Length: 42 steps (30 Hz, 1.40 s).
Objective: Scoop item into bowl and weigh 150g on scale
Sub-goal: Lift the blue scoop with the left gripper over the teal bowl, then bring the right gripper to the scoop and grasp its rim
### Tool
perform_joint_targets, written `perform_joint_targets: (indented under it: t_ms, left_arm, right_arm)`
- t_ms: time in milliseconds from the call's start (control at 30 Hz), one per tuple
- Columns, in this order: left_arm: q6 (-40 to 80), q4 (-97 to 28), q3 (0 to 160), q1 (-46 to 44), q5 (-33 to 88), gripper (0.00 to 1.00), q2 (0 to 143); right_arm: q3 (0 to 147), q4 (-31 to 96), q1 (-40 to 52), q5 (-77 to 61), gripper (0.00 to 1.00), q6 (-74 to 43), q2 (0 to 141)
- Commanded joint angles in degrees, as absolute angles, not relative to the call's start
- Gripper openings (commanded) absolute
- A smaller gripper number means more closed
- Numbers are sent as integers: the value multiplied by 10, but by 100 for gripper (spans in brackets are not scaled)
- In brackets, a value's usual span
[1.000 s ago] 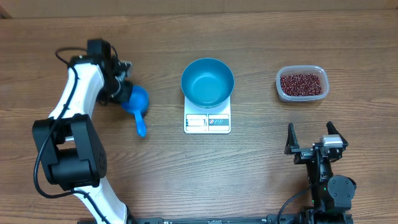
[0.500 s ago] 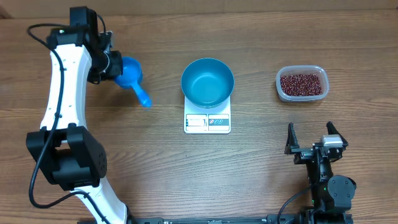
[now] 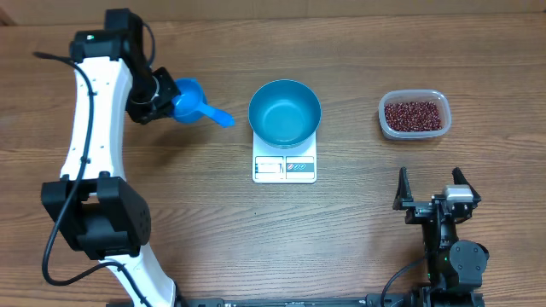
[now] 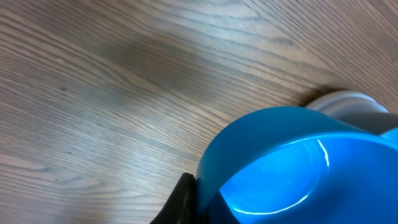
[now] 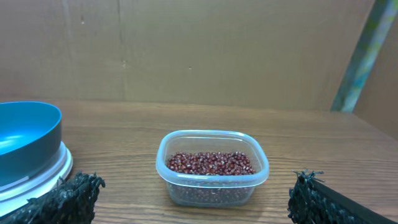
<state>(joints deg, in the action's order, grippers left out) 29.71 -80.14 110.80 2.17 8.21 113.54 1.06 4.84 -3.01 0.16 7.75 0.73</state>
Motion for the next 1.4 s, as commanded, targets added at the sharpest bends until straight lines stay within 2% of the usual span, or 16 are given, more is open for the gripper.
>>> perform_joint_targets:
  t_ms: [0,200,367,567,700,933,1067,1200,1367]
  left_arm:
    - [314,-802,1124,-2,73,4,1127]
    - [318,-808,1156,-50,36,4,1127]
    - [346,-809,1201,-93,-7,4,1127]
    - [376,-799,1242,-142,-23,4,1127]
    - [428,-788,1249,-170,-20,4,1127]
    - [521,-779,1249,-211,-9,4,1127]
    - [528,-773,1249,-225,23,4,1127]
    - [528,-751,1249,-232,25,4,1127]
    - [528,-732,1249,-233,25,4,1127]
  right_arm:
    - [5,47,-32,14,100,80,2]
    - [5,12,-32,29,100,76,2]
    - [26,-50,-32,23,100,-7,2]
    - [141,56,-32,-27,100,-76,32]
    - [251,159,-32,-43,100,-127,116]
    - [453,260,-32,-288,100,-137,353]
    - [504,215,-32,-410,100,-137,463]
    - [504,106,-32,-522,100,-146,547]
    - [504,-33,-32,-655,100,-245,634]
